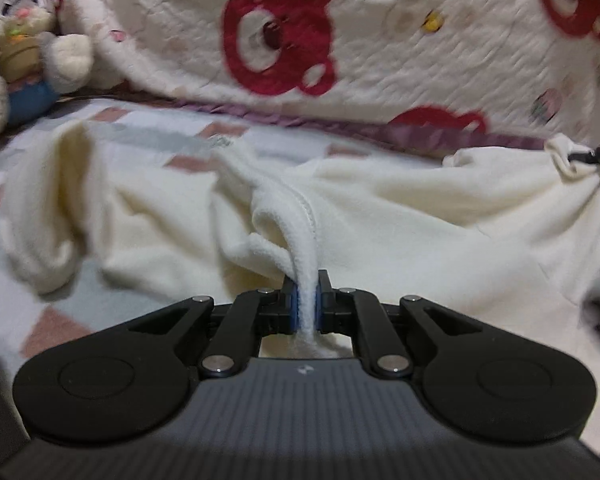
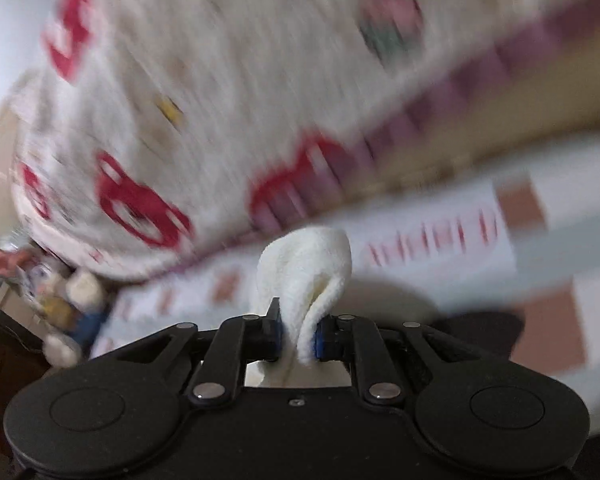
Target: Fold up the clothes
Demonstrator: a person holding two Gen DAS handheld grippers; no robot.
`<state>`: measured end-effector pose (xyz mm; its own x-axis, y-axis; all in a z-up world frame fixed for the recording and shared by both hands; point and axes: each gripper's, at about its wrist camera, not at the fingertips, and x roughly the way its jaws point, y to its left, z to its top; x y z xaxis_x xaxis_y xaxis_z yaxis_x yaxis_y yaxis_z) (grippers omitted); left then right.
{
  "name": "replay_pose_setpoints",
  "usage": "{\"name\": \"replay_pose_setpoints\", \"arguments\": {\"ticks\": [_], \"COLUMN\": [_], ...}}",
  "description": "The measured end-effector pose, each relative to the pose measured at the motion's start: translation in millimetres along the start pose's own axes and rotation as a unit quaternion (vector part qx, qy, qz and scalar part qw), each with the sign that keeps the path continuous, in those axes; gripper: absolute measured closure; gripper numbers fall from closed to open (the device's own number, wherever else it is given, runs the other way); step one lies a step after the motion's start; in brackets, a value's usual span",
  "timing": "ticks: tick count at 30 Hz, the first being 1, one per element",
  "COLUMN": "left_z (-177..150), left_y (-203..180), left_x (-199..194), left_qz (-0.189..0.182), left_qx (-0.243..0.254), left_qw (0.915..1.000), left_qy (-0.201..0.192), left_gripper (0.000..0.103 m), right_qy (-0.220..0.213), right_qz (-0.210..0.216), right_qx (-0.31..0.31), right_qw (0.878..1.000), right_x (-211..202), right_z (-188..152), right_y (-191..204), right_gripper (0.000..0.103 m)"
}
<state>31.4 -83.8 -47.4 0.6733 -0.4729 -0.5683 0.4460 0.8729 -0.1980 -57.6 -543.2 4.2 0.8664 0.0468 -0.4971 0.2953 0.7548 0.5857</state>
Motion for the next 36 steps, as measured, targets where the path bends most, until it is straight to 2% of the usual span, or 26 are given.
{"name": "replay_pose_setpoints", "arguments": {"ticks": [3,5,7,9,11,13,14,16,19,22,26,29,30,31,33,34,36], "left_z": [32,57,79,88,86,73,67,55,43,38,30,24,22,19,12,9,4], "left_y": [-27,-51,-74,-98,-120,-138,-146,-160,-187,-220,-232,-218,-212,-204,-187,-180,-176], "left_x": [7,12,27,50,66,66,63,54,43,34,28,34,37,42,50,54,54], "left_qz": [-0.028,-0.047,-0.057,-0.043,-0.024,-0.035,-0.046,-0.08,-0.132,-0.161,-0.148,-0.136,-0.134,-0.135,-0.137,-0.137,-0.134], "left_qx": [0.036,0.058,0.065,0.084,0.112,0.126,0.124,0.117,0.131,0.178,0.173,0.13,0.109,0.079,0.017,-0.007,-0.013], "left_qw": [0.9987,0.9966,0.9957,0.9955,0.993,0.9911,0.991,0.9898,0.9826,0.9708,0.9738,0.9817,0.984,0.9859,0.986,0.9847,0.9843], "left_qy": [-0.02,-0.035,-0.032,0.002,0.029,0.027,0.023,0.011,0.0,-0.002,-0.003,0.029,0.043,0.06,0.094,0.107,0.114], "left_gripper": [0.096,0.096,0.093,0.07,0.07,0.064,0.059,0.058,0.055,0.053,0.052,0.051,0.051,0.051,0.051,0.051,0.051], "right_qy": [-0.066,-0.114,-0.162,-0.187,-0.178,-0.164,-0.148,-0.108,-0.039,0.006,0.041,0.144,0.186,0.217,0.244,0.251,0.244], "right_qz": [0.0,-0.021,-0.055,-0.094,-0.152,-0.204,-0.221,-0.244,-0.26,-0.235,-0.17,-0.065,-0.027,0.007,0.06,0.083,0.114], "right_qx": [-0.029,-0.056,-0.079,-0.097,-0.143,-0.183,-0.19,-0.195,-0.206,-0.217,-0.235,-0.222,-0.215,-0.212,-0.224,-0.224,-0.208], "right_qw": [0.997,0.992,0.982,0.973,0.962,0.948,0.945,0.944,0.942,0.947,0.956,0.962,0.958,0.953,0.942,0.938,0.94], "right_x": [-48,-81,-113,-132,-129,-124,-117,-103,-78,-65,-65,-61,-60,-61,-70,-75,-85], "right_z": [38,62,83,93,89,83,76,60,30,-4,-50,-98,-117,-133,-153,-159,-154], "right_y": [22,35,43,43,39,32,23,1,-27,-34,-18,-8,-5,-2,8,10,8], "right_gripper": [0.086,0.086,0.086,0.086,0.086,0.086,0.086,0.086,0.084,0.084,0.084,0.077,0.071,0.07,0.068,0.06,0.056]}}
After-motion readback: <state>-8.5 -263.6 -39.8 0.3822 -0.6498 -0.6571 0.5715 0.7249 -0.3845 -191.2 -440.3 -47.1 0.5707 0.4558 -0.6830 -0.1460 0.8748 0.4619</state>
